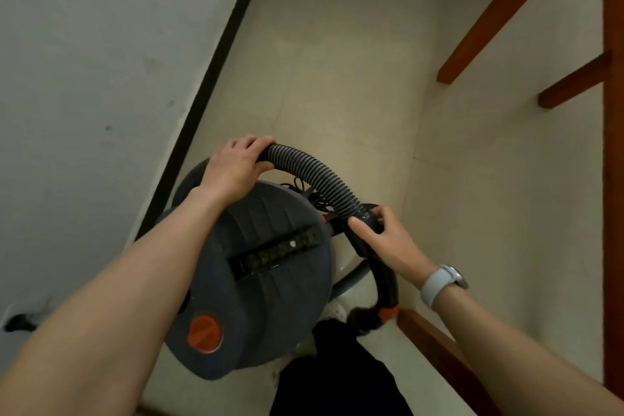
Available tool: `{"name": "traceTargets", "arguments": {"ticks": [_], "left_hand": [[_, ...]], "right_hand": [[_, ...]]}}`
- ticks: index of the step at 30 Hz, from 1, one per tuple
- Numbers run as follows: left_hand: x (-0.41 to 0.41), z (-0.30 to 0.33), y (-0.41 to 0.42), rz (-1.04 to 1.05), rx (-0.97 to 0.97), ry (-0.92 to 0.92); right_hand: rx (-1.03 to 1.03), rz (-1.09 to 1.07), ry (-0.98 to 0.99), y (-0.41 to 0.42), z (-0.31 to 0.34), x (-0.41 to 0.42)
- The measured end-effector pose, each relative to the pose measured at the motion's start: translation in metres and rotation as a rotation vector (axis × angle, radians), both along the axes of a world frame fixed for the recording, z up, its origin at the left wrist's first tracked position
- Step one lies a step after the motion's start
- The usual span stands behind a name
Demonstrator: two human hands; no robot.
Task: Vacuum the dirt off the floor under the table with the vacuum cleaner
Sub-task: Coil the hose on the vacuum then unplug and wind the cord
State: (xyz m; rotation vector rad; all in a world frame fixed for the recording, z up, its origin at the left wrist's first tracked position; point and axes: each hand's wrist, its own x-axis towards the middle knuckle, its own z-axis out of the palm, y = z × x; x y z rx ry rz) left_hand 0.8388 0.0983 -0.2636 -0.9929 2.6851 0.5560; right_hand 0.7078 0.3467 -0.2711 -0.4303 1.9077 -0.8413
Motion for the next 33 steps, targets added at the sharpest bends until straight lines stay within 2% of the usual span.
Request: {"name": "traceTargets", "arguments": {"ticks": [6,9,11,14,18,21,24,27,30,33], "left_hand": [[-0.023,-0.015,0.022,-0.095,-0.080,0.067],[-0.020,-0.034,0.033,-0.151,0.072,-0.136],[-0.015,-0.044,0.049,-0.175,0.148,-0.281],[-0.012,-0.051,0.076,-0.204,0.042,-0.323],[-0.013,-0.051,0.082,-0.209,-0.005,-0.329],[-0.010,-0.052,0.076,-0.236,0.014,-0.332],[-0.006,-0.057,0.069,-0.212,0.008,-0.324],[0.003,-0.059,0.058,-0.162,0.023,-0.328],[0.013,-0.059,0.043,-0.099,0.050,-0.334],[0.024,-0.049,0.026,-0.025,0.122,-0.345]], "right_hand": [[0.095,0.189,0.106,0.002,-0.020,-0.014],[0.166,0.306,0.130,0.011,-0.038,-0.001],[0.215,0.272,0.136,0.017,-0.048,0.007],[0.258,0.265,0.142,0.013,-0.049,0.004],[0.132,0.460,0.253,0.007,-0.048,-0.008],[0.027,0.646,0.252,0.002,-0.054,-0.016],[0.031,0.723,0.229,-0.007,-0.066,-0.018],[0.127,0.730,0.211,-0.021,-0.077,-0.014],[0.248,0.821,0.314,-0.045,-0.080,-0.017],[0.268,0.896,0.414,-0.070,-0.074,-0.011]]}}
